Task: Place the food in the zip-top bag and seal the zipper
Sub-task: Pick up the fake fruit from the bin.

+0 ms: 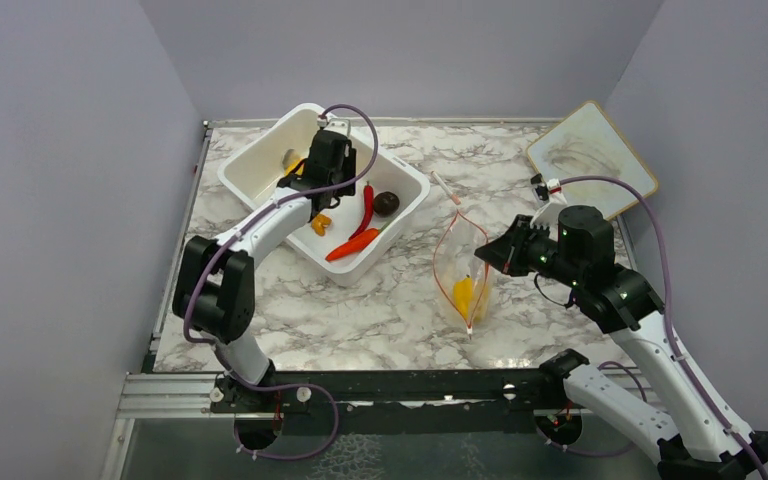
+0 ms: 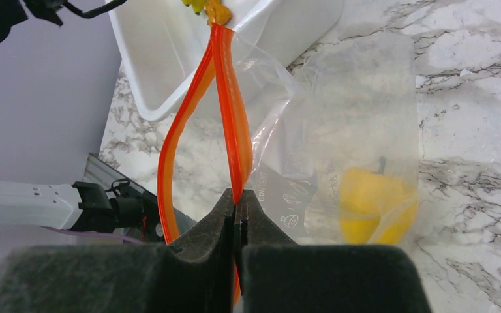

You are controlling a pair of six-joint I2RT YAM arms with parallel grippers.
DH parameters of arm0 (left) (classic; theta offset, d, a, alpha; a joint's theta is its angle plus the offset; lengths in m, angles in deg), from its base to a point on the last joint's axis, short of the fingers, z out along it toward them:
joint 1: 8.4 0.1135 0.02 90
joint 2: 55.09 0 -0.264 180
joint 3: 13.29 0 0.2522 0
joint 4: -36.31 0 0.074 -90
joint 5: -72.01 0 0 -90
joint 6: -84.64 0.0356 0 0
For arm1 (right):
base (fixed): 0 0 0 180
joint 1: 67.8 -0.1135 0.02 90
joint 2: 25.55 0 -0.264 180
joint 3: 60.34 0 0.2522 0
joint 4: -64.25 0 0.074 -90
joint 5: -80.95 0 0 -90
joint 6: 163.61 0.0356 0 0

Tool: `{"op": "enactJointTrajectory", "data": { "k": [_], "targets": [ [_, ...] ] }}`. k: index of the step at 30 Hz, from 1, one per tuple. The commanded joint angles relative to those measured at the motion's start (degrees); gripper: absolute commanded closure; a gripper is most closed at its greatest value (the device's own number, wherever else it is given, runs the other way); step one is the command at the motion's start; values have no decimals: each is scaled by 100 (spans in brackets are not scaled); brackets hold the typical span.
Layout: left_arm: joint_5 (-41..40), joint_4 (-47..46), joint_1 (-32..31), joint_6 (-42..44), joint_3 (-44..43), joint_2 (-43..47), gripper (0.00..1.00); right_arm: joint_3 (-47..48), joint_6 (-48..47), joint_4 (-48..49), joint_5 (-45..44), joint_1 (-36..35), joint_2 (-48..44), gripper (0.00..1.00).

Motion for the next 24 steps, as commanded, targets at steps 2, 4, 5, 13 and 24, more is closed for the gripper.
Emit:
{"op": "enactJointTrajectory", "data": {
  "k": [2,4,5,13,24],
  "targets": [
    [384,-400,330,289,-409,-724,50,82,12,133,91,18,-13,99],
    [487,-424,405,290,-502,-938,51,88,59,90,20,24,-2,99],
    [539,-457,437,294,-509,-1020,51,90,88,58,-9,18,1,99],
    [803,-771,516,441,-705,-1628,55,108,191,14,-82,20,43,99],
    [934,-573,613,478,-1405,-2493,56,65,258,-98,-139,18,-53,99]
  ]
}}
